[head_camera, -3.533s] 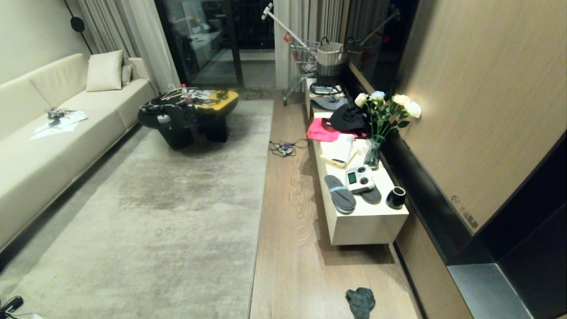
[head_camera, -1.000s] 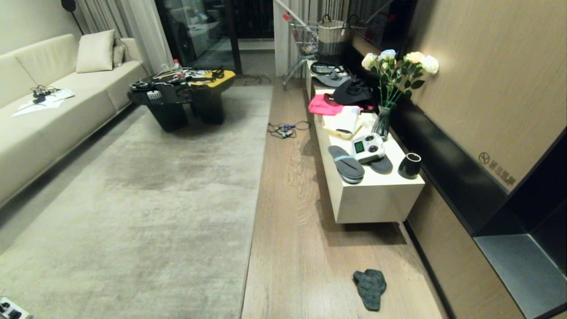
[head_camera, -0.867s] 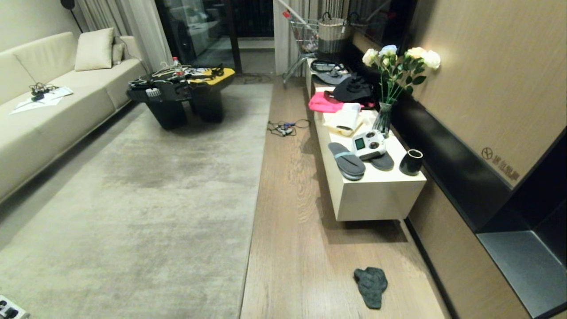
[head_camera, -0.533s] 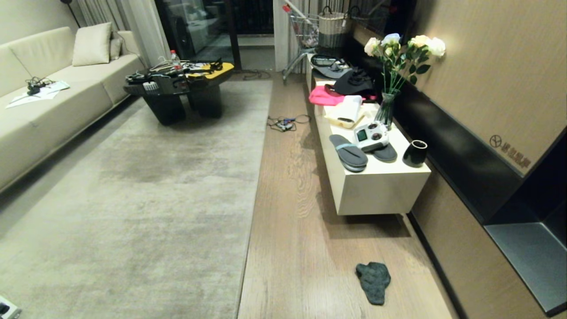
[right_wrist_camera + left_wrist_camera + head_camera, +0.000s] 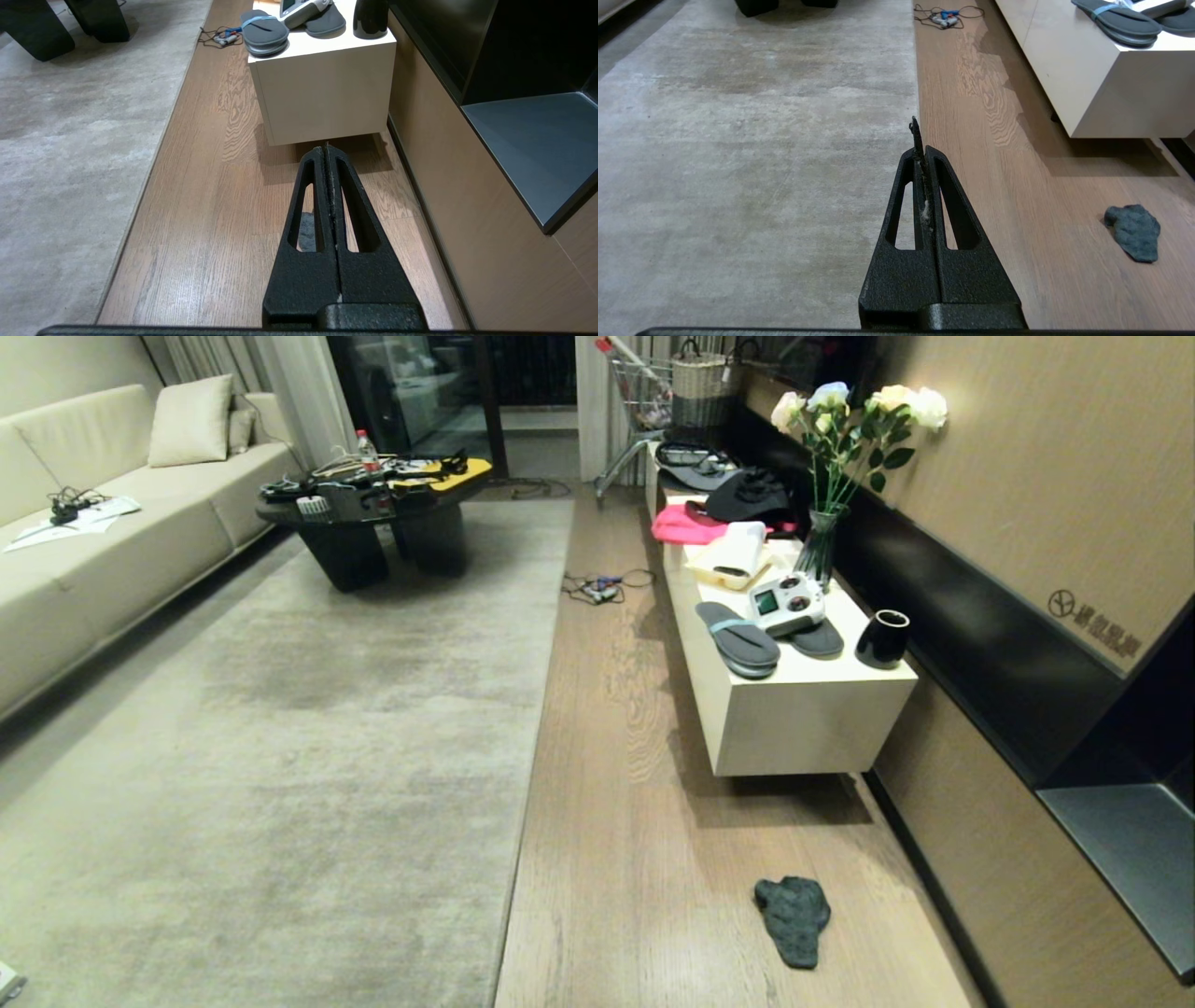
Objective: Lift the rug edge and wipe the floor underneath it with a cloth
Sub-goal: Pick up the rag
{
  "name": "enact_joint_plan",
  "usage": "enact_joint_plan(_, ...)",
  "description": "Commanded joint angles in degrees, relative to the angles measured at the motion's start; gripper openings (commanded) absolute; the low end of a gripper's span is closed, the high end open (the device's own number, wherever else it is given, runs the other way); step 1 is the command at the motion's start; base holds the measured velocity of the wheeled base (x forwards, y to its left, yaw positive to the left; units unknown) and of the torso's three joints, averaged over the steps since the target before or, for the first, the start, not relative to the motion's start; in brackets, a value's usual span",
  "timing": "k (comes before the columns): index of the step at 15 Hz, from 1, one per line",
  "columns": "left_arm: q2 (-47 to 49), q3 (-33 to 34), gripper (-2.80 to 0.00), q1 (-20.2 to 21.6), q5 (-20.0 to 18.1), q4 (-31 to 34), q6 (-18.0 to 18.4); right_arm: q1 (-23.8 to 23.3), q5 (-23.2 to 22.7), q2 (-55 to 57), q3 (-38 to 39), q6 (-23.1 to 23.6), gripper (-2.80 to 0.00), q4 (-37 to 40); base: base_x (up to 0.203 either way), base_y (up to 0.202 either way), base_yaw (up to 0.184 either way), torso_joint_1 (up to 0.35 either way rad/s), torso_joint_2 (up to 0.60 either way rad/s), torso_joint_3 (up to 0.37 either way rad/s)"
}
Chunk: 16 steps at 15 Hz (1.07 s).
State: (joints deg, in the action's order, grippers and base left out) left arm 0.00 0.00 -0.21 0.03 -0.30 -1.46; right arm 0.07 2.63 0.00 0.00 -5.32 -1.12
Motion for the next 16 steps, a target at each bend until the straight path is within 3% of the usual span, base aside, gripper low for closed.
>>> enact_joint_plan(1, 0.1, 0.0, -2.8, 0.0, 0.1, 0.0, 0.0, 0.0, 0.0, 0.1, 0.0, 0.0, -2.8, 0.0, 0.0, 0.0, 0.0, 0.0, 0.0, 0.0)
enact_joint_plan(16, 0.1, 0.0, -2.8, 0.0, 0.1, 0.0, 0.0, 0.0, 0.0, 0.0, 0.0, 0.0, -2.8, 0.0, 0.0, 0.0, 0.0, 0.006, 0.02, 0.023)
